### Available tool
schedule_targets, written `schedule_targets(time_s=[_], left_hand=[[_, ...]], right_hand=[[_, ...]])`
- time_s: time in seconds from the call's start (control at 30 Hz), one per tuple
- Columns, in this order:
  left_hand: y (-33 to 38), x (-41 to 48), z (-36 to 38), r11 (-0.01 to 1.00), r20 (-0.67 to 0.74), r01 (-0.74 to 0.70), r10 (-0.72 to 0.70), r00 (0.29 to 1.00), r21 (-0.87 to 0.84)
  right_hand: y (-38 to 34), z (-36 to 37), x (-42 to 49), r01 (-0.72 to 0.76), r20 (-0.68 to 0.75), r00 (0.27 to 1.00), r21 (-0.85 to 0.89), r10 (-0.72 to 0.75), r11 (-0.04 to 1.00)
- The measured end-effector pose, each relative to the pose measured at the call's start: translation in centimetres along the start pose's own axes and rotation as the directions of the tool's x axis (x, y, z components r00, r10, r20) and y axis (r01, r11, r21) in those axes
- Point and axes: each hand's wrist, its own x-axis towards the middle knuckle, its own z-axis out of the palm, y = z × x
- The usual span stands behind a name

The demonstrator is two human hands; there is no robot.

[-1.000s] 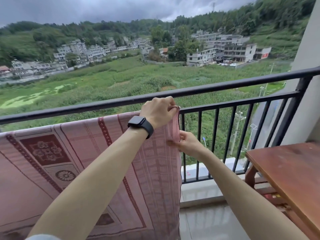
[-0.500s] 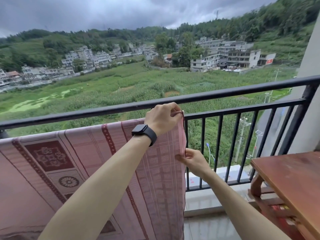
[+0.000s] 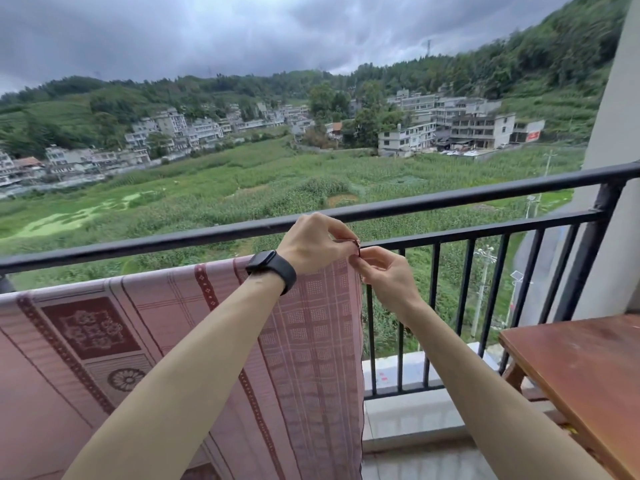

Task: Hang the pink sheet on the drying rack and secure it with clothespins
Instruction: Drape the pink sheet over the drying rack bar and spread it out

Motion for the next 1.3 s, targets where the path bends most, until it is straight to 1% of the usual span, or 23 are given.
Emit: schedule_targets(time_s=[0.07,0.2,0.27,0.33,0.43,0.5,0.6,0.7,0.83,0.97,1.1,1.17,1.2,1.27,1.3], left_hand=[[0.1,0.0,-0.4,1.0,0.002,0.004,-0.004,1.0,-0.001],[0.3,0.2,-0.7,0.997,-0.001,0.017,-0.017,1.0,0.08],[-0.4,-0.2,-1.0,0.992,0.037,0.055,-0.06,0.998,0.109],[-1.3,-1.0,-1.2,0.978,0.066,0.107,-0.121,0.991,0.18],[-2.0,-2.3,-1.2,0.959,0.017,0.146,-0.155,0.988,0.244],[-1.9,-2.8,-1.2,0.95,-0.031,0.153,-0.15,0.988,0.273],[-1.6,-3.2,-1.1,0.936,-0.072,0.163,-0.147,0.986,0.312],[-1.6,-3.2,-1.0,0.937,-0.074,0.174,-0.159,0.985,0.303],[-1.5,-3.2,-0.8,0.942,-0.062,0.119,-0.105,0.993,0.314],[0.4,-1.9,0.6,0.954,-0.039,-0.031,0.045,0.998,0.298],[3.5,0.9,5.4,0.907,-0.062,-0.231,0.269,0.961,0.353],[4.8,2.2,9.4,0.888,0.005,-0.314,0.332,0.943,0.337],[5.3,2.6,11.6,0.889,0.045,-0.338,0.341,0.939,0.309],[6.2,2.6,16.4,0.895,0.14,-0.363,0.337,0.931,0.258],[6.5,2.4,18.8,0.893,0.193,-0.381,0.341,0.92,0.241]], right_hand=[[0.0,-0.1,0.0,0.011,-0.009,1.0,0.0,-0.011,1.0],[-0.8,-0.5,0.1,0.044,-0.042,0.998,0.013,-0.043,0.999],[-1.1,-0.7,0.5,0.067,-0.046,0.997,-0.042,-0.069,0.997],[-1.6,-0.8,0.8,0.097,-0.017,0.995,-0.12,-0.099,0.988],[-2.5,-0.9,1.2,0.165,0.028,0.986,-0.264,-0.164,0.95],[-2.6,-1.3,1.4,0.204,0.02,0.978,-0.313,-0.208,0.928],[-1.9,-1.6,1.4,0.181,-0.042,0.979,-0.273,-0.2,0.945],[-1.3,-0.8,1.2,0.169,-0.116,0.973,-0.23,-0.2,0.958],[-1.7,-0.5,1.0,0.185,-0.167,0.961,-0.212,-0.222,0.96],[-0.7,-3.3,-0.7,0.132,-0.245,0.953,-0.205,-0.181,0.97],[1.5,-8.3,-4.9,0.002,-0.35,0.928,-0.333,-0.125,0.943],[2.7,-11.2,-7.6,-0.106,-0.391,0.917,-0.443,-0.085,0.89],[3.4,-12.7,-9.0,-0.166,-0.412,0.909,-0.498,-0.064,0.851],[4.6,-15.5,-12.0,-0.29,-0.462,0.886,-0.599,-0.027,0.746],[5.3,-16.7,-13.6,-0.346,-0.485,0.875,-0.652,-0.02,0.675]])
